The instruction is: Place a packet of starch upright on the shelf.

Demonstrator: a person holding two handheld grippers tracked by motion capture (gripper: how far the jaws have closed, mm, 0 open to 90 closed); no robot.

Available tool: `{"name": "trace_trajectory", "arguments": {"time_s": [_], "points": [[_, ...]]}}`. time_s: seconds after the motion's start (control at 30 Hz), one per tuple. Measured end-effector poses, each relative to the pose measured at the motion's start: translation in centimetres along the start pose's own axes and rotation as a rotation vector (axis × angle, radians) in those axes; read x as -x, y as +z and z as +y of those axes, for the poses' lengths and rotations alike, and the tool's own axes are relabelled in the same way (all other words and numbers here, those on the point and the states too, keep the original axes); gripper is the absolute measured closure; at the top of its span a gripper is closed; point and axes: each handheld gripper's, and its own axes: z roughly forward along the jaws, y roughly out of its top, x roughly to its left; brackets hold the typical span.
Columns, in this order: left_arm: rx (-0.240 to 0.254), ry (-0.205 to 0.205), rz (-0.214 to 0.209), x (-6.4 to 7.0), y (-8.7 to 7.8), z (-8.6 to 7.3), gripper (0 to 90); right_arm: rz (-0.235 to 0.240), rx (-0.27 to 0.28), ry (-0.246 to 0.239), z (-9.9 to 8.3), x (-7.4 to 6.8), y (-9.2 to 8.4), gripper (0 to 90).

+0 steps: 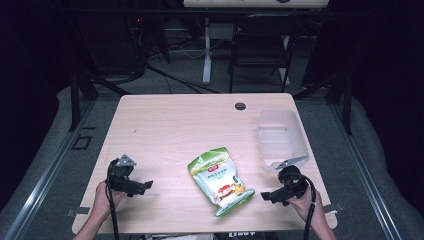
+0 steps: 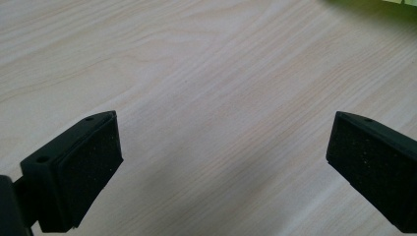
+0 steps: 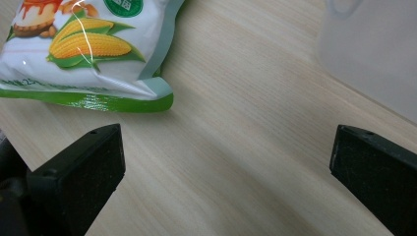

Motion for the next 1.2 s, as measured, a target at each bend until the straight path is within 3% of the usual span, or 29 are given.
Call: {"name": "trace_trajectory", "arguments": {"time_s": [0.23, 0.7, 0.97, 1.2], "points": [[-0.001, 0.002, -0.002, 0.0, 0.0, 0.0, 0.0, 0.007, 0.015, -0.009, 0.1, -0.2, -0.1, 0.0], [-0.01, 0.005, 0.011, 0.0, 0.1, 0.0, 0.2, 0.033, 0.006, -0.095, 1.3, -1.8, 0.1, 0.0], [-0.009, 0.009, 0.007, 0.1, -0.1, 0.0, 0.2, 0.033, 0.027, -0.122, 3.4, -3.2, -0.4, 0.0], [-0.015, 0.015, 0.013, 0.1, 0.0, 0.0, 0.2, 0.07, 0.009, -0.138, 5.7, -3.6, 1.0, 0.6]]}}
